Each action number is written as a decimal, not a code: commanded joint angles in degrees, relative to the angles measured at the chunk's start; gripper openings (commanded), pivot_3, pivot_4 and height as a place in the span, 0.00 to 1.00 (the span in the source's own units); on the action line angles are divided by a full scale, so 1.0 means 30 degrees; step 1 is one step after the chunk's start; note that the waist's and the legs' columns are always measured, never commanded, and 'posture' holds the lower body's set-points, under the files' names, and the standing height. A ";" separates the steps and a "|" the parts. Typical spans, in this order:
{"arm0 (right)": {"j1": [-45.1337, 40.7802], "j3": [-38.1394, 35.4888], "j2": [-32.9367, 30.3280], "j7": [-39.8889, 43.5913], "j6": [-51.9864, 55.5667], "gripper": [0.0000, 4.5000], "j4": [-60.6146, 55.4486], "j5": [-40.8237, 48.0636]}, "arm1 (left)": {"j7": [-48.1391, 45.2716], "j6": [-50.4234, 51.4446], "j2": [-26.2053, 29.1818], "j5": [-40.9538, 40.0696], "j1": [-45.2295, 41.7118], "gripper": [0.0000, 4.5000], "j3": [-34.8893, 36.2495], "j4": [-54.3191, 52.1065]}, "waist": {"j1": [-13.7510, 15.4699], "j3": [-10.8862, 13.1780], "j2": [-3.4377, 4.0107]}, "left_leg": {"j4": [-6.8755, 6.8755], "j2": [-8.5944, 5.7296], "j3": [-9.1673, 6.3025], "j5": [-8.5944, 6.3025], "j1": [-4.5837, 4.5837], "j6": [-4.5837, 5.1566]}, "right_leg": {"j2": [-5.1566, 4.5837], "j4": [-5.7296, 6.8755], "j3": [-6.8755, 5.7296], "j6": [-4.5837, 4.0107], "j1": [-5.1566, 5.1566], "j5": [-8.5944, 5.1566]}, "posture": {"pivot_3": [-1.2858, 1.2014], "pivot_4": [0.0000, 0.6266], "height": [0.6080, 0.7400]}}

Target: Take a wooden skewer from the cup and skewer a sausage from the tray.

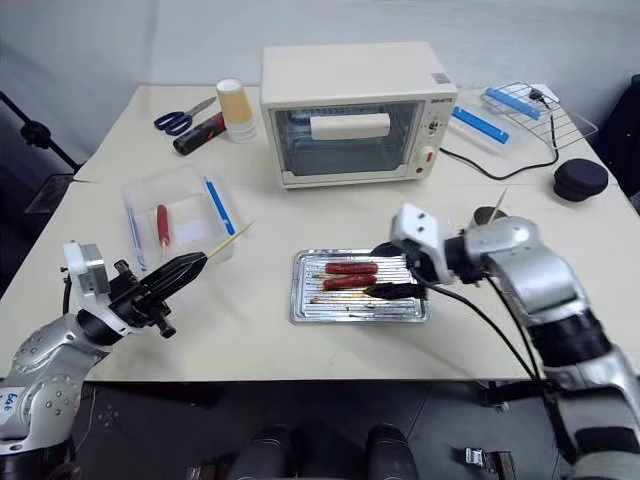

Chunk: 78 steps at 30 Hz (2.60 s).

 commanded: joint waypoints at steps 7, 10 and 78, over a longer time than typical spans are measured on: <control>-0.1690 0.1187 0.2386 0.0238 -0.2287 0.58 0.3440 -0.2301 | 0.0644 -0.0069 -0.0225 -0.0522 0.0210 0.00 -0.0255 -0.1375 | -0.0139 0.0000 0.0000 | 0.0001 -0.0008 0.0015 -0.0006 -0.0013 0.0007 | 0.0028 0.0043 -0.0026 0.0006 0.0000 0.0004 | 0.52 0.24 1.00; -0.1821 0.1451 0.2725 0.0617 -0.2587 0.58 0.3888 -0.2687 | 0.0687 -0.0074 -0.0285 -0.0528 0.0236 0.00 -0.0357 -0.1466 | -0.0146 0.0000 0.0000 | 0.0003 -0.0013 0.0019 -0.0002 -0.0008 0.0000 | 0.0040 0.0053 -0.0027 0.0006 0.0000 0.0004 | 0.52 0.24 1.00; -0.0751 -0.0890 -0.1391 0.3585 0.0201 0.04 -0.2795 -0.0743 | -0.6537 -0.1046 0.2634 0.1975 -0.2421 0.00 -0.5643 0.1546 | -0.0116 0.0002 -0.0002 | -0.0166 -0.0016 0.0050 0.0005 0.0022 -0.0016 | 0.0034 -0.0031 -0.0026 0.0002 -0.0013 0.0002 | 0.52 0.24 1.00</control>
